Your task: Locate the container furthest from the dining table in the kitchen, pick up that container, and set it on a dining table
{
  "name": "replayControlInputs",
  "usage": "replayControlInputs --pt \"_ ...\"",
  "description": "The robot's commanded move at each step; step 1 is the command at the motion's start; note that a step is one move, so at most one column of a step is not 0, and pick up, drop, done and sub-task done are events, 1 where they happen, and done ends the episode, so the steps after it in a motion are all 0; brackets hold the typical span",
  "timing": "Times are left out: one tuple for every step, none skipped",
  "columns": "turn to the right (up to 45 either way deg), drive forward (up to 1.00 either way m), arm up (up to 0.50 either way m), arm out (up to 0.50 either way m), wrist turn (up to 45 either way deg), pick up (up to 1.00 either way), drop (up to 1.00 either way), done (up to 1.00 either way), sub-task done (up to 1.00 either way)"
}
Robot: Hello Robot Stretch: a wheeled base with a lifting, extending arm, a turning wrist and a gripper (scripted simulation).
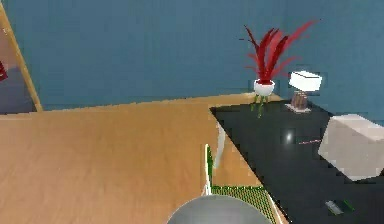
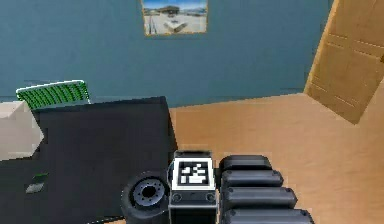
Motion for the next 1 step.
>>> replayControlInputs --pt "45.0 0.00 0.00 0.00 0.0 0.00 0.00 0.00 0.00"
